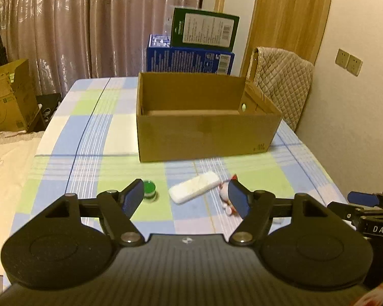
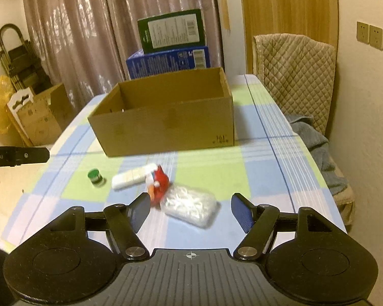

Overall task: Organize rigid objects
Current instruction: 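Move both tools back from box toward remaining items on table, then grasp clear floss pick box with right tool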

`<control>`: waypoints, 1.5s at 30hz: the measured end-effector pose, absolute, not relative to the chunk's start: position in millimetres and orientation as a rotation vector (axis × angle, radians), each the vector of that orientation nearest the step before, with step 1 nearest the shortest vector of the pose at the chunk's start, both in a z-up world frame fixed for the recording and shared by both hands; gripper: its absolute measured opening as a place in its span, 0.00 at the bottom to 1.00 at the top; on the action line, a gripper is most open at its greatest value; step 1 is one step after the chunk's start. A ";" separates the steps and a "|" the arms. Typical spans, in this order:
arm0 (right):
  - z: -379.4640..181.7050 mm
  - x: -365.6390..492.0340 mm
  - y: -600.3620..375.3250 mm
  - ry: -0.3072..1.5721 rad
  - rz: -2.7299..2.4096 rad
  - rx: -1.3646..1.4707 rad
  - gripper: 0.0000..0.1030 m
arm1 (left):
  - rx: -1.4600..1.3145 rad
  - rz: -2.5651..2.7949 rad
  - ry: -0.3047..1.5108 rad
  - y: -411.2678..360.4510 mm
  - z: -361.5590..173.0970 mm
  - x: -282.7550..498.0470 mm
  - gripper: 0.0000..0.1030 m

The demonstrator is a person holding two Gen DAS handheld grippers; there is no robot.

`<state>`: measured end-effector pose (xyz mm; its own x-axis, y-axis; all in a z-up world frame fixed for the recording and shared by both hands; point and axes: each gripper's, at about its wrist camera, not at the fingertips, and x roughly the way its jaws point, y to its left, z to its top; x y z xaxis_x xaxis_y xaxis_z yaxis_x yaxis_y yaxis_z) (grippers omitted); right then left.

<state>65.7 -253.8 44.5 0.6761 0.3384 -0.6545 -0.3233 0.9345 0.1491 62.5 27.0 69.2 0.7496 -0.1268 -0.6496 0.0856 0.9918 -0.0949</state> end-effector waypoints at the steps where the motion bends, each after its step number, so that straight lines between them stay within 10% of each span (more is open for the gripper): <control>1: 41.6 65.3 -254.9 0.746 0.372 0.021 0.65 | -0.057 -0.118 0.718 26.8 66.6 60.3 0.66; 45: -54.0 181.3 -200.9 0.914 0.716 -0.459 0.79 | -0.022 -0.157 0.860 11.2 -11.5 119.2 0.72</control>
